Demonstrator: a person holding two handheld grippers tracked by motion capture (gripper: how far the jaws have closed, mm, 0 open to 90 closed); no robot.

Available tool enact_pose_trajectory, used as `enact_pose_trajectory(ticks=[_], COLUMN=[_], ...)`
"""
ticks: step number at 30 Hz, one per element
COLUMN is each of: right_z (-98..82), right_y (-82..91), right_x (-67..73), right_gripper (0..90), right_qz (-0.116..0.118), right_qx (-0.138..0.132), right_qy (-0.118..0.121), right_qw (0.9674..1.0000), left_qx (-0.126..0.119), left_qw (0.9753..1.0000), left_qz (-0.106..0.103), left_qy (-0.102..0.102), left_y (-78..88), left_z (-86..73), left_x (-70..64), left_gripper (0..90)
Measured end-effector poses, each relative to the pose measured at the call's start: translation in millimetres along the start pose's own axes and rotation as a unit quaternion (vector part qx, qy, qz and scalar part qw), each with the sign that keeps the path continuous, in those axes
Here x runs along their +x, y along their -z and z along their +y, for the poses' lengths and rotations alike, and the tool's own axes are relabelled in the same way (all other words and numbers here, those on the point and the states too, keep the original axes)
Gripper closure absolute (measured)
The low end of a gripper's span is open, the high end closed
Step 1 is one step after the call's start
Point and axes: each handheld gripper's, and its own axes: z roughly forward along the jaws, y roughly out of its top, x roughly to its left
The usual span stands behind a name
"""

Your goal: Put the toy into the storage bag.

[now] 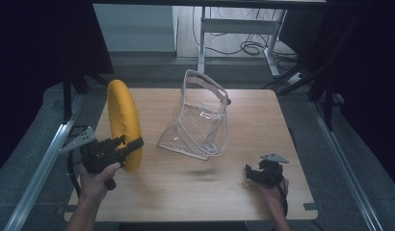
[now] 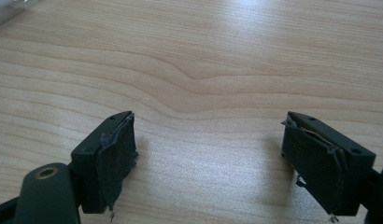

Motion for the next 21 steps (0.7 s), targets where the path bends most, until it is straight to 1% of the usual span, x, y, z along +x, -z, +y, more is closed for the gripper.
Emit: enact_pose_trajectory(ticks=[3,9,13,14,15,21], right_z=[-0.1,-0.1,-0.1,-0.1,-0.1,-0.1], right_y=[0.1,0.1,0.2,0.2,0.2,0.3], right_x=[0.1,0.0,0.1,0.1,0.1,0.3], right_gripper=[18.1,18.1,18.1,18.1,18.1,18.1], right_qz=[0.0,-0.001,0.0,0.0,-0.001,-0.001], right_qx=[0.0,0.001,0.001,0.001,0.0,0.001], right_qy=[0.0,0.0,0.0,0.0,-0.001,-0.002], right_qw=[1.0,1.0,1.0,1.0,1.0,1.0], left_qx=[-0.013,-0.023,-0.032,-0.032,-0.039,-0.052], left_qw=[0.9999,0.9997,0.9994,0.9994,0.9992,0.9985], left_qz=[-0.003,-0.001,0.007,0.007,0.008,0.011], left_qy=[0.004,0.001,-0.007,-0.007,-0.007,-0.016], left_y=[-3.6,-10.4,-17.3,-17.3,-20.1,-29.7], left_z=[2.6,5.3,6.6,6.6,7.3,11.5], left_x=[-2.7,-7.2,-12.2,-12.2,-14.1,-21.0], left_gripper=[51.0,51.0,51.0,51.0,51.0,51.0])
